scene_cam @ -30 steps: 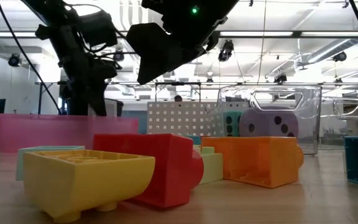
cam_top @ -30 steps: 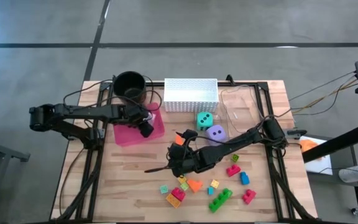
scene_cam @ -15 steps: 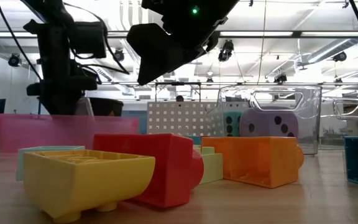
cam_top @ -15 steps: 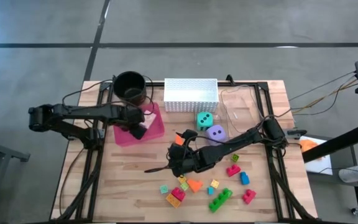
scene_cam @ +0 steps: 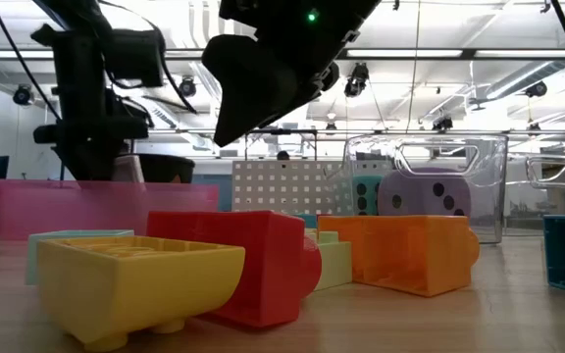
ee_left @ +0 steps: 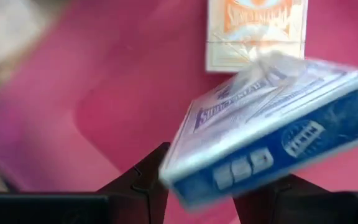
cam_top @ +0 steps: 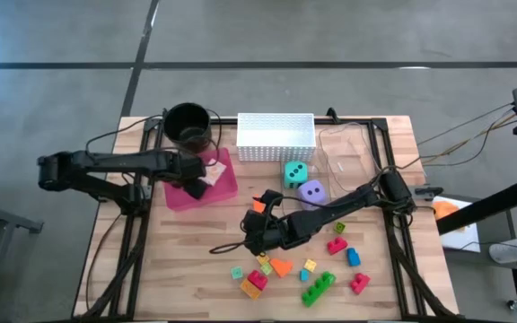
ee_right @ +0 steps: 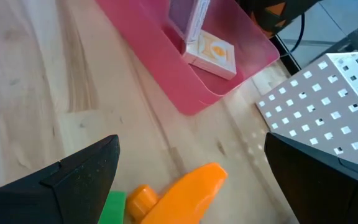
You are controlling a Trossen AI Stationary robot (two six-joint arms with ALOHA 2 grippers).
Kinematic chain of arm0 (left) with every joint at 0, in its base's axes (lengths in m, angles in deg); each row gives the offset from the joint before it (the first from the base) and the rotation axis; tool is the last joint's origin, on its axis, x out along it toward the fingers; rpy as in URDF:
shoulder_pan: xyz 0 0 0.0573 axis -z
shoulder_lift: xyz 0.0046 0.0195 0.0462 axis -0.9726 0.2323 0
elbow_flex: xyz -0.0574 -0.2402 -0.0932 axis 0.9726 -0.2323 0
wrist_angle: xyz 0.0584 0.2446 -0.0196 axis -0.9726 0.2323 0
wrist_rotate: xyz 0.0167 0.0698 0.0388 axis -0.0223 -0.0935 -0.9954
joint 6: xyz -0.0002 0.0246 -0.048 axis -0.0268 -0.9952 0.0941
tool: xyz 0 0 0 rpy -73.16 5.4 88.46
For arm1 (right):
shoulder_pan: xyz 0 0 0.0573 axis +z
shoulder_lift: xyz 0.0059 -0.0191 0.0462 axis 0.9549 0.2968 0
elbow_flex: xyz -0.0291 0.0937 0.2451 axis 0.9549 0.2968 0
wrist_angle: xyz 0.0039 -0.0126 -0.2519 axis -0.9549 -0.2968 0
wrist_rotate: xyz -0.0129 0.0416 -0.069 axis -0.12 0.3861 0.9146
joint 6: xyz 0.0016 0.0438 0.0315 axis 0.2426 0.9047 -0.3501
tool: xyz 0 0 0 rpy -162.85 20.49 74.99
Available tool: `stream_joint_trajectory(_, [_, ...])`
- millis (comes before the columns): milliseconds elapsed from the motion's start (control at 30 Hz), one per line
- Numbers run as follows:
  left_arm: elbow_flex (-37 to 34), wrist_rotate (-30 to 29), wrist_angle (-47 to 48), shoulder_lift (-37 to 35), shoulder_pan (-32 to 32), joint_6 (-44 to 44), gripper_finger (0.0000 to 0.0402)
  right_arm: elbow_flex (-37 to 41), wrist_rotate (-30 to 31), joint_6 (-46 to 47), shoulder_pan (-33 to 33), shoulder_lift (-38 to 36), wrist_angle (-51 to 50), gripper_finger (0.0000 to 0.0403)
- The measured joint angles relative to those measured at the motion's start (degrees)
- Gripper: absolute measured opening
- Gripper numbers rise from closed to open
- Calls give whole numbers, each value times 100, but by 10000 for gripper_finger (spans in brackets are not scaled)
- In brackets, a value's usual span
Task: Pick & Place Toys
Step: Put the blue game card into the pink bin
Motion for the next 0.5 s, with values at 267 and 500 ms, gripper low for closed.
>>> stream_joint_trajectory(267, [90, -883, 217, -1077, 212, 353, 149, 0, -7, -18, -7, 0, 2, 400])
stream_joint_trajectory(500, [13, -1305, 109, -1756, 428, 467, 149, 0, -11, -18, -7, 0, 2, 400])
